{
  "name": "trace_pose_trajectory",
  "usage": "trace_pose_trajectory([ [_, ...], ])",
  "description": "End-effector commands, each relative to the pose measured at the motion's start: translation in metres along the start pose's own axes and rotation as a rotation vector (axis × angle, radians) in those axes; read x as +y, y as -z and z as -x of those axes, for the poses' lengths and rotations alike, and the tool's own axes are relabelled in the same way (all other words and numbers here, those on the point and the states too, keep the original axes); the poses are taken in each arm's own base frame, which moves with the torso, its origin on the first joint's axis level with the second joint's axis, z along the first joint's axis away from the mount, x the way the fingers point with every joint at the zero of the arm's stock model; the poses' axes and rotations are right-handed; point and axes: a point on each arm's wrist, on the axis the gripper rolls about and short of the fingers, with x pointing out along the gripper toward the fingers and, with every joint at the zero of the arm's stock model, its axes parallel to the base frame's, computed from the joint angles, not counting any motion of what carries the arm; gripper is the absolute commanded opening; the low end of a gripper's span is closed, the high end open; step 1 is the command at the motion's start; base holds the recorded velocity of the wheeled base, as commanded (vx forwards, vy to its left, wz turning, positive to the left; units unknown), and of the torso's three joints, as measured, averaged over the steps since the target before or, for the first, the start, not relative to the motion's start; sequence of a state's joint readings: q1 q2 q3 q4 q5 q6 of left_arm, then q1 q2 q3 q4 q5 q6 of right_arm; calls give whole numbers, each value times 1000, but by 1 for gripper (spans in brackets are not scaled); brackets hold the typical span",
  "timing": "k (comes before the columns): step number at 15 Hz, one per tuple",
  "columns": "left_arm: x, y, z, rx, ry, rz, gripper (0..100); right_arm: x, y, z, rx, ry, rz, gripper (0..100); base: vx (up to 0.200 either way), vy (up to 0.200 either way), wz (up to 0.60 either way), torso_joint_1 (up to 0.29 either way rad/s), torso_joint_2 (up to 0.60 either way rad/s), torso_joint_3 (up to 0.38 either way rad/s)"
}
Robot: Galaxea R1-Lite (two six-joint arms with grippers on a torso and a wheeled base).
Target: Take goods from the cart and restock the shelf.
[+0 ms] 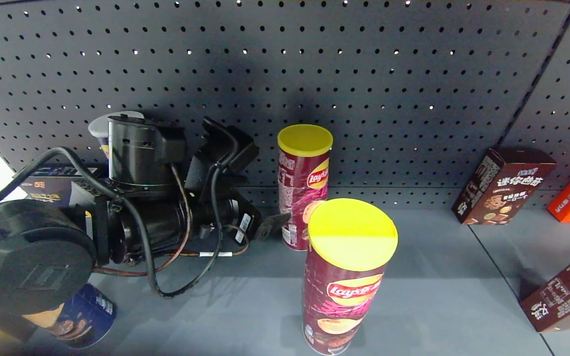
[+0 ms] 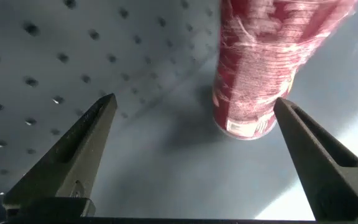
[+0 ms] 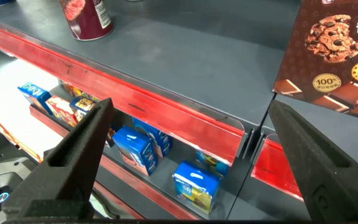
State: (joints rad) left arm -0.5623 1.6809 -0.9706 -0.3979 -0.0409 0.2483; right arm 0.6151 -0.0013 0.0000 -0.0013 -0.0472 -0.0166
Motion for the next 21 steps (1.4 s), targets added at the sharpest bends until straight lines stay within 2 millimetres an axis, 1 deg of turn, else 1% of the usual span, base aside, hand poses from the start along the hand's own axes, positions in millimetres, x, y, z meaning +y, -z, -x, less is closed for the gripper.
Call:
trace_pose_trajectory([
  [1,-1,4,-7,17,-2,0,100,0,0,0,1,0,0,100,0,0,0,0,0,0],
  [2,1,5,-15,9,-58,0,100,0,0,0,1,0,0,100,0,0,0,0,0,0],
  [3,1,5,-17,11,-67,0,100,0,0,0,1,0,0,100,0,0,0,0,0,0],
  [10,1,5,-14,2,-93,1,100,0,0,0,1,0,0,100,0,0,0,0,0,0],
  [13,2,-1,-2,-25,-98,1,100,0,0,0,1,0,0,100,0,0,0,0,0,0],
  [16,2,4,15,-17,-103,-6,100,0,0,0,1,0,0,100,0,0,0,0,0,0],
  [18,6,8,18,-2,-116,-15,100,0,0,0,1,0,0,100,0,0,0,0,0,0],
  [21,10,9,17,6,-150,-37,100,0,0,0,1,0,0,100,0,0,0,0,0,0],
])
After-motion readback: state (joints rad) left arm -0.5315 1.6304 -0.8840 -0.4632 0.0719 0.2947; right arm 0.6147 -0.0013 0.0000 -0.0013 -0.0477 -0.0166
